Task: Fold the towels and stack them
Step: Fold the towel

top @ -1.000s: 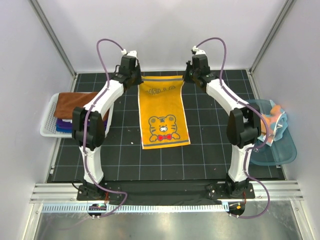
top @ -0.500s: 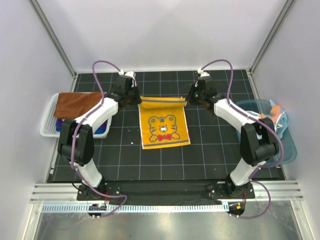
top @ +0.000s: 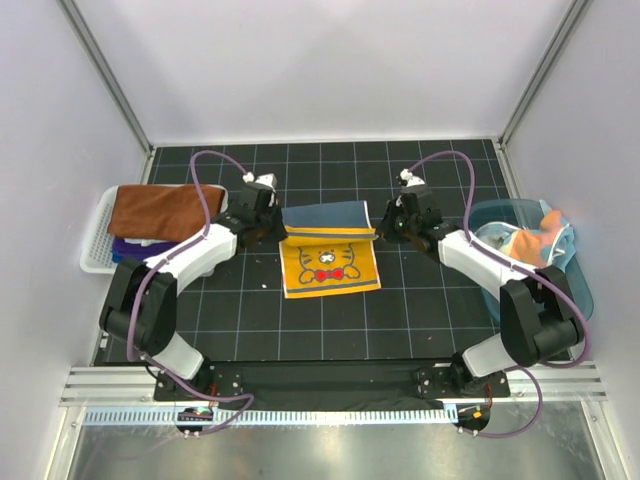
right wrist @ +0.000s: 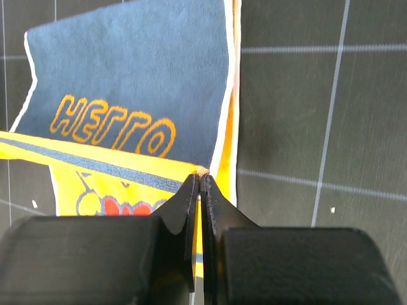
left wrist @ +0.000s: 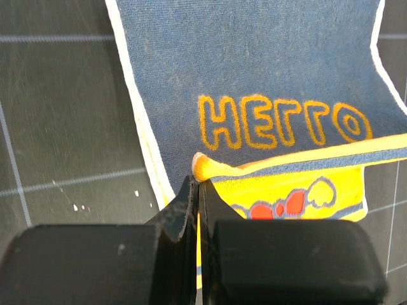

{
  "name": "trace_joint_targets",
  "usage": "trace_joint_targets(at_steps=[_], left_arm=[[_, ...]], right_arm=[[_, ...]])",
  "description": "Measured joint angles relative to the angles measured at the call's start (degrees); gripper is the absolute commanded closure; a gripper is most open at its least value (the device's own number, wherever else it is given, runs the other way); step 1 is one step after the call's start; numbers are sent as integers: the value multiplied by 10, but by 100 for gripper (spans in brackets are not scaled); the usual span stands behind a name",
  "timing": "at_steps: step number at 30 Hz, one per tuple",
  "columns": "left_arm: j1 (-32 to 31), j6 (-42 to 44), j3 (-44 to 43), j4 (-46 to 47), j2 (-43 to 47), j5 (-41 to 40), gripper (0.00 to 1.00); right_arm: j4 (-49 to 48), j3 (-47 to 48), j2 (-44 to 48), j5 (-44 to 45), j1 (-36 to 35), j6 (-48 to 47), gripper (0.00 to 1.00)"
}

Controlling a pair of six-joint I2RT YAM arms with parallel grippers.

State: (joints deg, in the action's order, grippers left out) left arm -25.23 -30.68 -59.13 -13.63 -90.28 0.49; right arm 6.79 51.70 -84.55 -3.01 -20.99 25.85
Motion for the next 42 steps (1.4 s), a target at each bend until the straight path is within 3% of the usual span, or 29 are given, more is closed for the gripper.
trace_joint_targets(at_steps=[20, 42], left_arm=[[-39, -19, 90, 3, 92, -16, 100], [-73, -39, 156, 15, 104, -24, 100]], right_arm=[[10, -83, 105, 47, -47, 16, 99], [10, -144, 113, 61, -76, 37, 99]])
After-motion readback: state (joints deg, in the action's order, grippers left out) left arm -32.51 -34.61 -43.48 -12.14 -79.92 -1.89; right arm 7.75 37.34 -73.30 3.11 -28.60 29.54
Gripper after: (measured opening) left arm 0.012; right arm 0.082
